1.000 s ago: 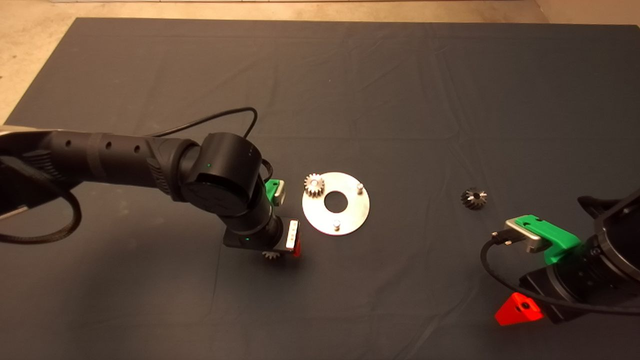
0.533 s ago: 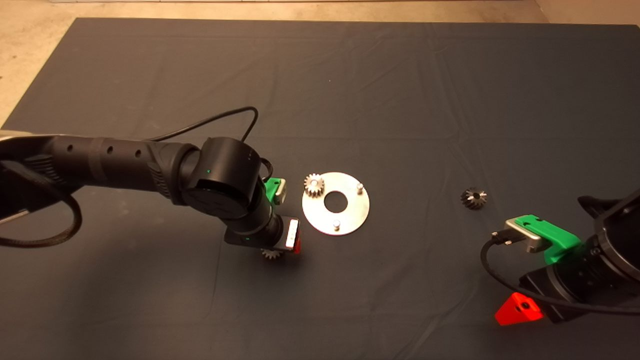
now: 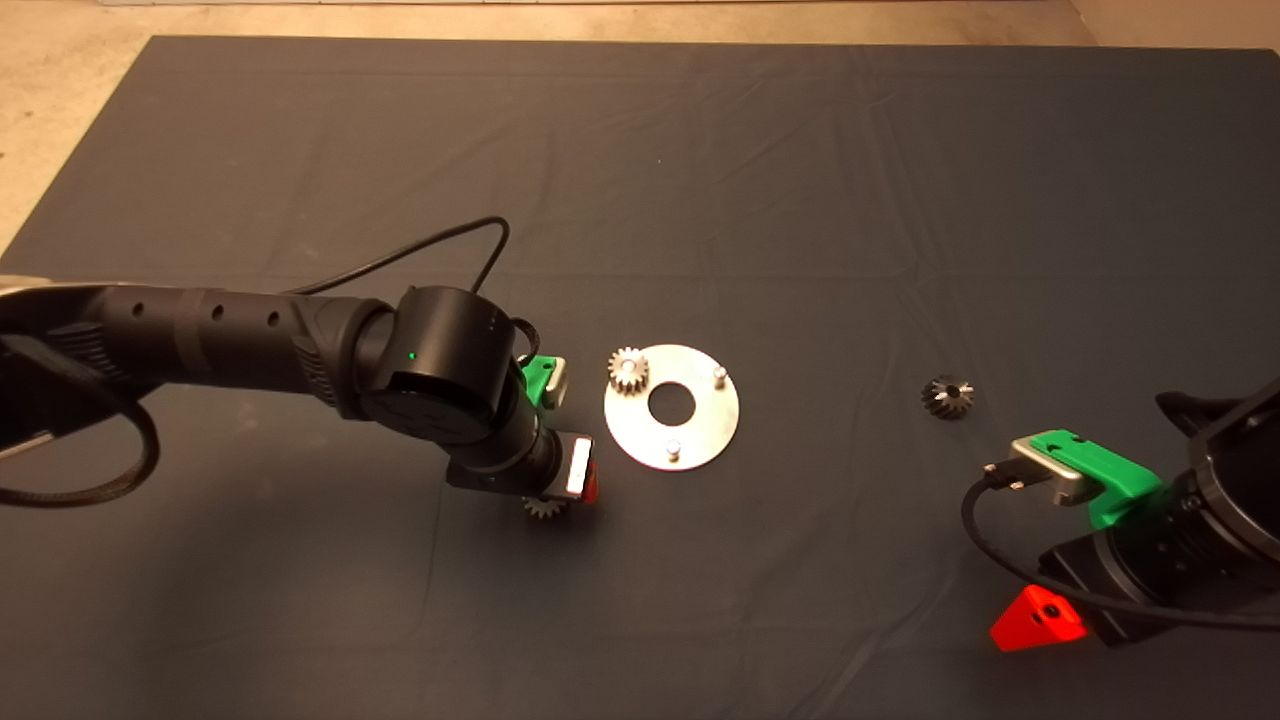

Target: Install three planetary gears onto the carrier pins

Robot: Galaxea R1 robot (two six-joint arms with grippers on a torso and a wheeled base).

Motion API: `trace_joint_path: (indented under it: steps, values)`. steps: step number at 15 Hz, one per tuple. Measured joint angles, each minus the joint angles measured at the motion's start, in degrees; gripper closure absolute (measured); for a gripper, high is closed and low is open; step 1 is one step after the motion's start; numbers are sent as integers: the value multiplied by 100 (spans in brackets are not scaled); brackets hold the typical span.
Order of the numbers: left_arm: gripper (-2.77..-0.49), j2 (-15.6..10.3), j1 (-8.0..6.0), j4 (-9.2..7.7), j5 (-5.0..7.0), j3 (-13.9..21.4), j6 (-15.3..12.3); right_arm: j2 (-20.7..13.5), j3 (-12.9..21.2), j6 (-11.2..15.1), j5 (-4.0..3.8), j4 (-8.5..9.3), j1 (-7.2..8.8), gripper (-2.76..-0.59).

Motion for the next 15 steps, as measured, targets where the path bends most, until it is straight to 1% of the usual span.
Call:
trace_joint_path:
  steps: [4,6,8,9,12,13,15]
  values:
    - [-218,-9,0,41,-1,2,43,-5,0,0,-2,1,0,-273]
    - [-218,-11,9,117,0,7,46,-5,0,0,0,1,0,-273]
    - [-218,-9,76,168,-1,18,48,-5,0,0,-2,-1,0,-273]
    - [-218,-10,105,212,-4,27,48,-5,0,0,-2,-2,0,-273]
    - [-218,-11,241,501,0,196,46,-2,0,0,0,-2,0,-273]
    - [-218,-11,284,560,-1,242,45,-2,0,0,0,0,0,-273]
    - [-209,-11,318,635,0,272,43,-2,0,0,0,-1,0,-273]
